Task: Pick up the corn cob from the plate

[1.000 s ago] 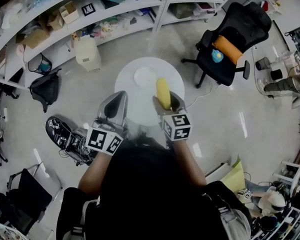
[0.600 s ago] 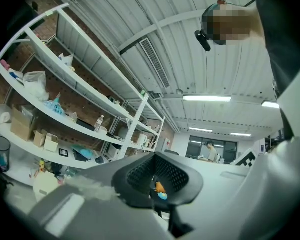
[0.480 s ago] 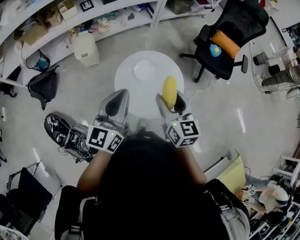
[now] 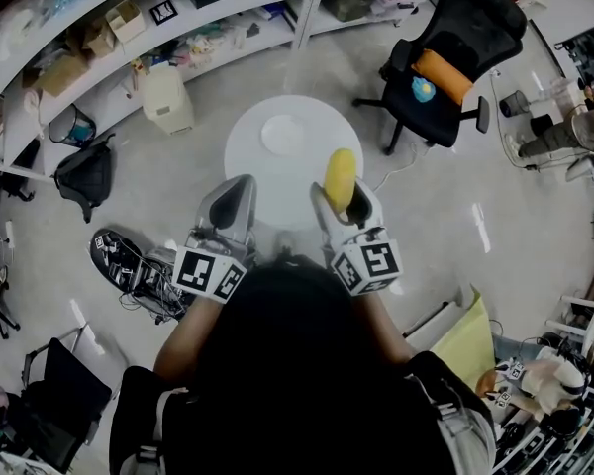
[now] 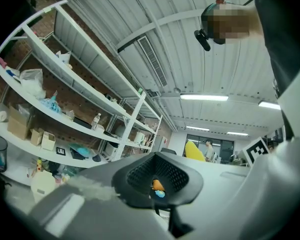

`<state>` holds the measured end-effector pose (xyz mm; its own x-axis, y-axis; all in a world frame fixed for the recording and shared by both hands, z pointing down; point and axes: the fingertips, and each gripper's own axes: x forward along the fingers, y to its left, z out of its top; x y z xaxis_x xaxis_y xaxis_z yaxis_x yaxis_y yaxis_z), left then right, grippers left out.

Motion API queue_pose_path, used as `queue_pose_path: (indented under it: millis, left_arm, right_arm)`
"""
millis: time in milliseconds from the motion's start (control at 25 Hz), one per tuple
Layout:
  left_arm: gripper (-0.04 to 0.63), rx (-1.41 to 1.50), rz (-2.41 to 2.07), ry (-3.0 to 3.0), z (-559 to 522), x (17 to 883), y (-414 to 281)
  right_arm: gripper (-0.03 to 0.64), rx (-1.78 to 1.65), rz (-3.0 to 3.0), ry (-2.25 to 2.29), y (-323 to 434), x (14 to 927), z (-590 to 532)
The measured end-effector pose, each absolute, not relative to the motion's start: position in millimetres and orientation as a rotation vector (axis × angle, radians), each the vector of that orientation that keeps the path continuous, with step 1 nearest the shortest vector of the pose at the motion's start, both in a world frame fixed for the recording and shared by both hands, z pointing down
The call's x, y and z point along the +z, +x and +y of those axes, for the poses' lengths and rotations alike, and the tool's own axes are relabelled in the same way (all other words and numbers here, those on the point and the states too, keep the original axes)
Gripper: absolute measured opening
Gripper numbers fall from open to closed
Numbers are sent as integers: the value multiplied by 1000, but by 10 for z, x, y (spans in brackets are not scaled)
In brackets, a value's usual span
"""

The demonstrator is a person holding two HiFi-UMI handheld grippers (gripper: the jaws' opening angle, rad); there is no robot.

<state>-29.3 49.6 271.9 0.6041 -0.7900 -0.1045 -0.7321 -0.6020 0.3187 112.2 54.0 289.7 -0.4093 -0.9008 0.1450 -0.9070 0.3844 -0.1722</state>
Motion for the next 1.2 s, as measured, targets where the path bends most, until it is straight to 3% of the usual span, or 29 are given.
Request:
queue_pose_path:
  millis: [1200]
  left_arm:
    - [2, -329, -1250, 2594, 429, 2729, -279]
  right_arm:
    - [267, 332, -2595, 1650, 1083, 2922, 497]
